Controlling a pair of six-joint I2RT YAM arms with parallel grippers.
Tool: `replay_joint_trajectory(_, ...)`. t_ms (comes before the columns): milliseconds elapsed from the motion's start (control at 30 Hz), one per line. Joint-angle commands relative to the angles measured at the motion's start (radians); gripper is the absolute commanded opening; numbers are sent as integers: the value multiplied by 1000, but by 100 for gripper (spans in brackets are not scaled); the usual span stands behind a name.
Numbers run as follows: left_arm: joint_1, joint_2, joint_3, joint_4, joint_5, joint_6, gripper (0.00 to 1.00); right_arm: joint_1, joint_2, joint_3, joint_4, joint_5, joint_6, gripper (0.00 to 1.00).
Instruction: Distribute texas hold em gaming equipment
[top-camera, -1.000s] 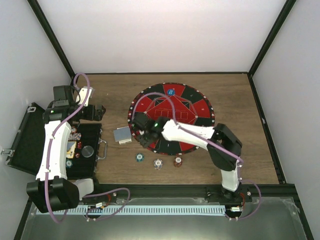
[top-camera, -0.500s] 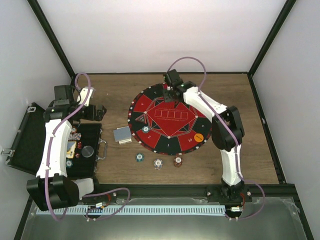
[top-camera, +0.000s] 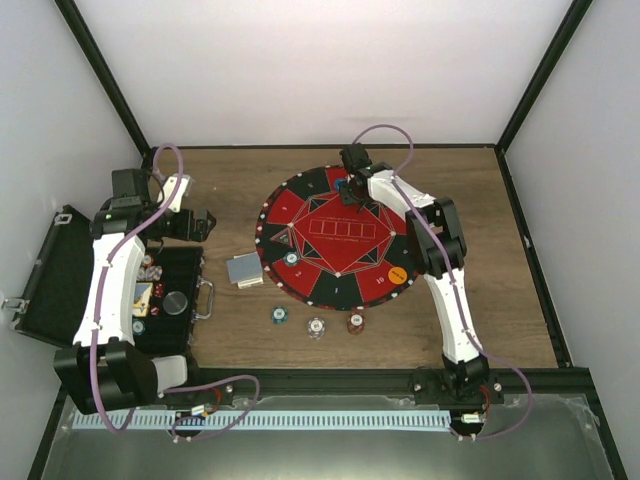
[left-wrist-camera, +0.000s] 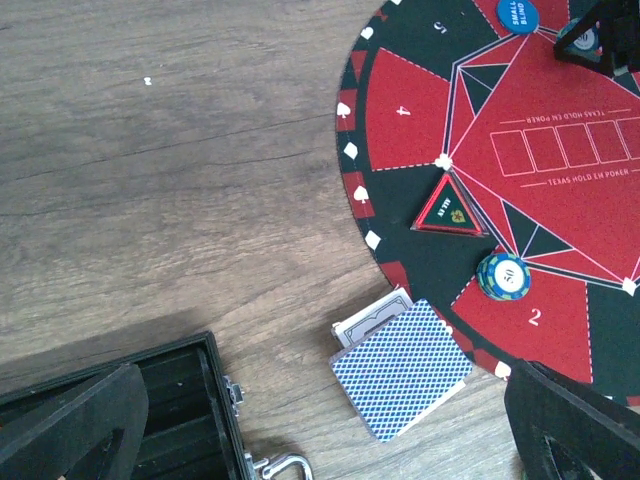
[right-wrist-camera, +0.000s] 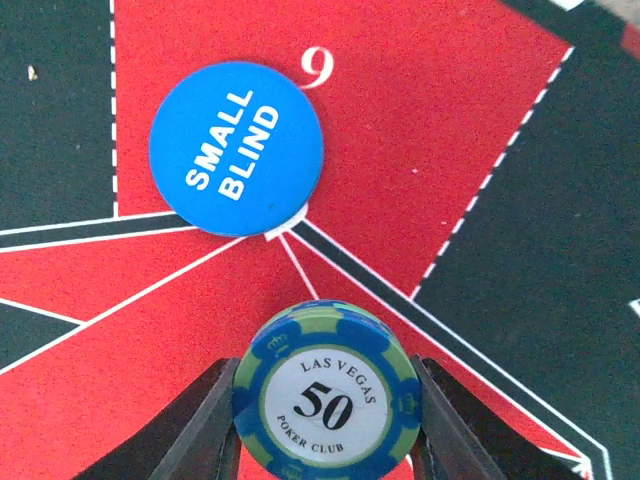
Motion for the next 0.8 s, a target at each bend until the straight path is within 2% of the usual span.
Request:
replay_joint_trajectory(0, 7, 15, 7, 15, 24, 5, 100, -3, 22, 49, 27, -18, -2, 16)
replay_joint_trajectory(133, 6, 14, 8, 13, 29, 4, 100, -3, 41, 46, 36, -33, -3, 18)
replay_joint_trajectory(167, 6, 11, 8, 12, 29, 6, 100, -2, 44, 45, 36, -36, -4, 23)
replay_joint_trajectory(233, 6, 8, 8, 10, 27, 5, 100, -3, 46, 47, 33, -36, -6, 45)
replay_joint_trajectory(267, 6, 7, 10, 8, 27, 5, 100, -3, 46, 48, 27, -34, -6, 52)
replay_joint_trajectory(433, 6, 3, 12, 3, 29, -1, 100, -1, -10, 48, 6, -39, 7, 66)
replay_joint_trajectory(600, 5, -6, 17, -4, 49, -8, 100, 48, -139, -27, -1, -32, -2, 69)
replay_joint_trajectory(767, 10, -9, 38, -10, 53, -18, 100, 170, -369, -269, 59, -28, -6, 71)
